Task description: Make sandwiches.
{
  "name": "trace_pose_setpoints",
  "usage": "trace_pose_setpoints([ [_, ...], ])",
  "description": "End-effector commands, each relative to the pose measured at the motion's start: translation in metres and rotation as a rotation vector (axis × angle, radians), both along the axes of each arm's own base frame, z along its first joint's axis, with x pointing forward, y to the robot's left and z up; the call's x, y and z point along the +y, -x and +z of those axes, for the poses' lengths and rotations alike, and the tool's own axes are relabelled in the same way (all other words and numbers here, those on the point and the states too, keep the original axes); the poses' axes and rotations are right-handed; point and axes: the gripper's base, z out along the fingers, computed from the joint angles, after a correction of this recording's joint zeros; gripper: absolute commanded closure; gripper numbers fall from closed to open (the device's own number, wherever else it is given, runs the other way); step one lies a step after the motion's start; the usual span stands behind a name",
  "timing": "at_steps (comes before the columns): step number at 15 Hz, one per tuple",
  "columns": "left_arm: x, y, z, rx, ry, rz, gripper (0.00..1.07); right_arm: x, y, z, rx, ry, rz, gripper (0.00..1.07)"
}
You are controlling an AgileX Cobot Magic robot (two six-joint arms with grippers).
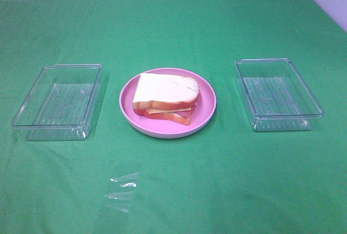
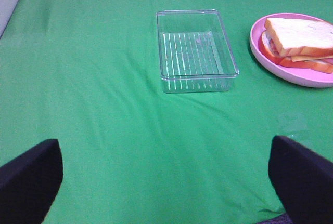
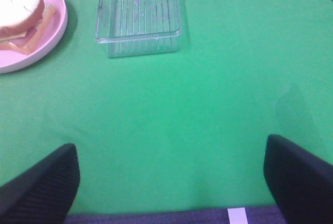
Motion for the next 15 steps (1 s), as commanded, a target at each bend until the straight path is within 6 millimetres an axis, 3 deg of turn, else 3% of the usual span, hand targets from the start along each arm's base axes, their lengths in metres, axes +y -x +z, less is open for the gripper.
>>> trace_pose_setpoints([
  [1,-0.0006,0.0026,0.0007,-0.029,0.011,-0.004,0.07,-0.0043,0.0108,-0.0050,-0.066,0.035,-0.053,0.16],
  [7,-0.0007,0.0022,0.0007,-0.026,0.012,-0.005,0.07,-0.0061,0.0097,-0.0077,-0.048,0.039,-0.071,0.16],
  [15,-0.0007,0.0022,0.0007,-0.026,0.012,-0.005,0.07,-0.0073,0.0094,-0.0077,-0.052,0.027,0.095,0.16],
])
